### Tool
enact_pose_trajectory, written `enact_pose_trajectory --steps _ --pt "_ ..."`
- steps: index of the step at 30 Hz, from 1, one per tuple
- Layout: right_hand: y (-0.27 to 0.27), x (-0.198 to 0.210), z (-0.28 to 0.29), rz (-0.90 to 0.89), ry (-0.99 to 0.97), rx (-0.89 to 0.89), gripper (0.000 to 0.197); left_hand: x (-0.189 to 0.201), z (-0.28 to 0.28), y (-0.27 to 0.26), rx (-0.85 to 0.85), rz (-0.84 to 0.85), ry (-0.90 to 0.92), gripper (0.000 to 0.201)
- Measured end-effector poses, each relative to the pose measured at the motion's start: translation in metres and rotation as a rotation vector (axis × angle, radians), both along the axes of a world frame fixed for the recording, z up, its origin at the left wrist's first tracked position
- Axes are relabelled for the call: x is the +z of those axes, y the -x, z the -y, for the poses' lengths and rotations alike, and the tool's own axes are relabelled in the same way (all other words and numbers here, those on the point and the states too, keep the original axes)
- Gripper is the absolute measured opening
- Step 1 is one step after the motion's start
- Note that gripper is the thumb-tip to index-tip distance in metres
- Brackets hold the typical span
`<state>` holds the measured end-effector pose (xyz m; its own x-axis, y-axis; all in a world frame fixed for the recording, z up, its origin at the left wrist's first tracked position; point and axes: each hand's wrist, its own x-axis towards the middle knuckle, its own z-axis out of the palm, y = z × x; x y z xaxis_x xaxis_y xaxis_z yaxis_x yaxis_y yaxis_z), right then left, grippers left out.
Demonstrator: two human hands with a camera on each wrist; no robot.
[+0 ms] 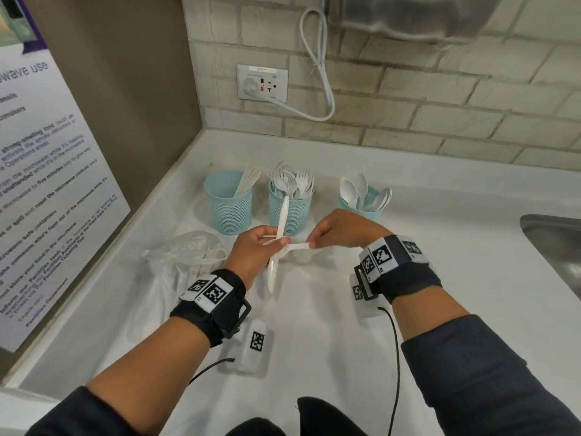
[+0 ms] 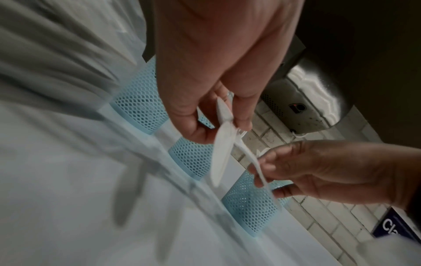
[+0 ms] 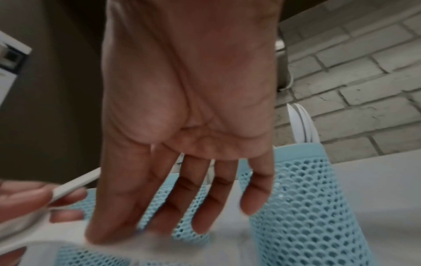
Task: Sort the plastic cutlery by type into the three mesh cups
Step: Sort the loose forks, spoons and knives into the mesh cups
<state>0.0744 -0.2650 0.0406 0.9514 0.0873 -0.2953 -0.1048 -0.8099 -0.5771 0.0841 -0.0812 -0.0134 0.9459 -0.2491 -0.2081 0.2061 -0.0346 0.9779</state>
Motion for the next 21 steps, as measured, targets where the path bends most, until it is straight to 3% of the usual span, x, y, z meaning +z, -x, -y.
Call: enact_pose_trajectory --steps 4,8,10,13,16,19,21 --pt "0.003 -0.001 -0.006 -0.088 0.095 0.066 0.022 0.003 0.01 0.001 -0.028 0.04 -0.019 0.025" --pt "0.004 0.004 0.003 -0.048 0.097 0.067 0.012 0.009 0.012 0.002 0.001 0.0 0.059 0.001" --pt "0.004 0.009 0.015 0.077 0.083 -0.006 0.012 0.011 0.01 0.002 0.048 -0.05 0.14 0.007" --pt "0.006 0.021 0.031 0.241 -0.23 -0.206 0.005 0.013 0.008 0.002 0.064 -0.073 0.189 0.009" --pt "0.003 0.028 0.041 0.542 -0.47 -0.434 0.015 0.015 0.009 0.006 0.019 -0.082 0.175 0.009" --pt "-0.001 0.028 0.049 0.878 -0.492 -0.691 0.019 0.015 0.011 0.008 -0.013 -0.087 0.162 0.009" --pt "-0.004 0.023 0.052 0.936 -0.427 -0.808 0.01 0.016 0.011 0.009 -0.022 -0.091 0.153 0.009"
